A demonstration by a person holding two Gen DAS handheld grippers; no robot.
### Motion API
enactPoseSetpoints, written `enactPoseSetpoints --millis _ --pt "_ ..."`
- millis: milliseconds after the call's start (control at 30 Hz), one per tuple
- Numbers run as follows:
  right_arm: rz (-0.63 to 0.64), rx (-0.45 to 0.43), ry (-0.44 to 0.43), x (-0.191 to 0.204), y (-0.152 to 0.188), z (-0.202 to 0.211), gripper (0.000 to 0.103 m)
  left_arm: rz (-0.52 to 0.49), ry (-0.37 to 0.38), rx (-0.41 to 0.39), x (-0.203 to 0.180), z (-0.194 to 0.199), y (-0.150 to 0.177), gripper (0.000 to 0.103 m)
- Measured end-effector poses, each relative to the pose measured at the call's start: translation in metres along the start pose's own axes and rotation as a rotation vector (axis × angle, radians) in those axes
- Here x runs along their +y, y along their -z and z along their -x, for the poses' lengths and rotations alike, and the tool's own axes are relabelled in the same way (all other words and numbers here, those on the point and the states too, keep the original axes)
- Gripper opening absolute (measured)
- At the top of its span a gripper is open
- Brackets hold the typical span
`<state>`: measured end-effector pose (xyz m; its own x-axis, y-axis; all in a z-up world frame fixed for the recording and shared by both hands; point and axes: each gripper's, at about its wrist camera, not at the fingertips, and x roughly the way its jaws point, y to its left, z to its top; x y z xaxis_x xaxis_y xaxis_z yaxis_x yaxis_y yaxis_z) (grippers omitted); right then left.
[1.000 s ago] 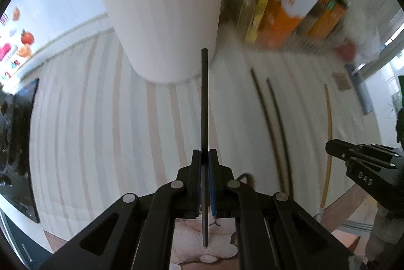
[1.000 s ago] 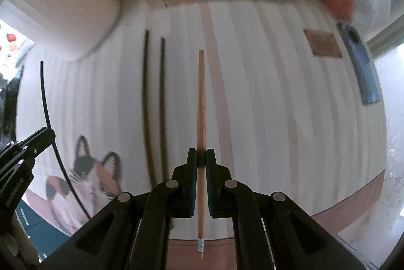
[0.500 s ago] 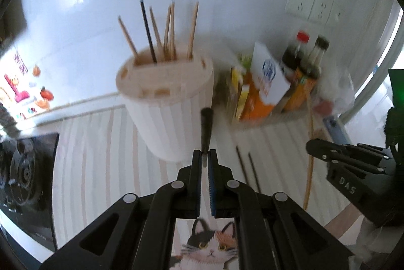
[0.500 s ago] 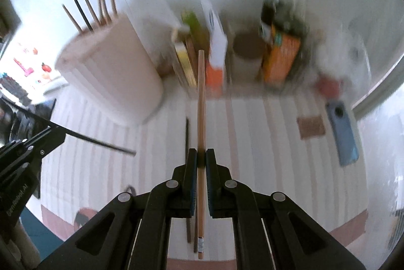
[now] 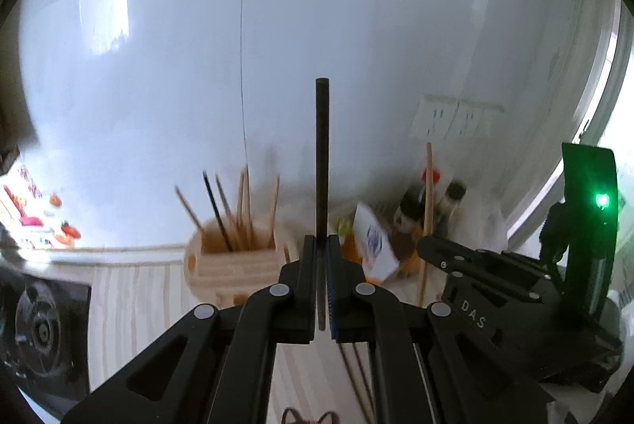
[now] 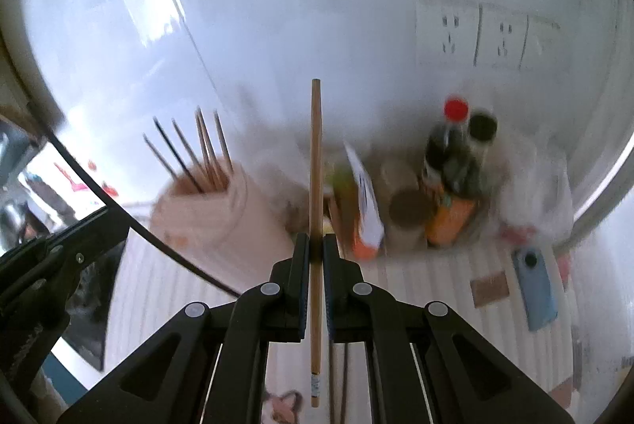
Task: Organize utensils
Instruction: 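Lift both chopsticks and carry them above the cream holder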
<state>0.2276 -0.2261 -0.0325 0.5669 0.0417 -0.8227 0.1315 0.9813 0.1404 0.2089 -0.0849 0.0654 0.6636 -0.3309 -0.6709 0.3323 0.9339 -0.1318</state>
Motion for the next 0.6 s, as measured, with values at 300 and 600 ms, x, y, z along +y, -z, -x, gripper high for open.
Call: enactPoseSetpoints --millis 300,600 --pt "-0.043 -0.137 -0.064 0.015 -0.072 0.017 0.007 0.019 -0.029 -0.089 0.029 0.02 -0.059 0.002" --pt "-0.03 -0.188 -0.142 0.057 -0.118 -0.022 0.007 0.051 -0.11 -0.048 0.076 -0.012 -0.074 0.002"
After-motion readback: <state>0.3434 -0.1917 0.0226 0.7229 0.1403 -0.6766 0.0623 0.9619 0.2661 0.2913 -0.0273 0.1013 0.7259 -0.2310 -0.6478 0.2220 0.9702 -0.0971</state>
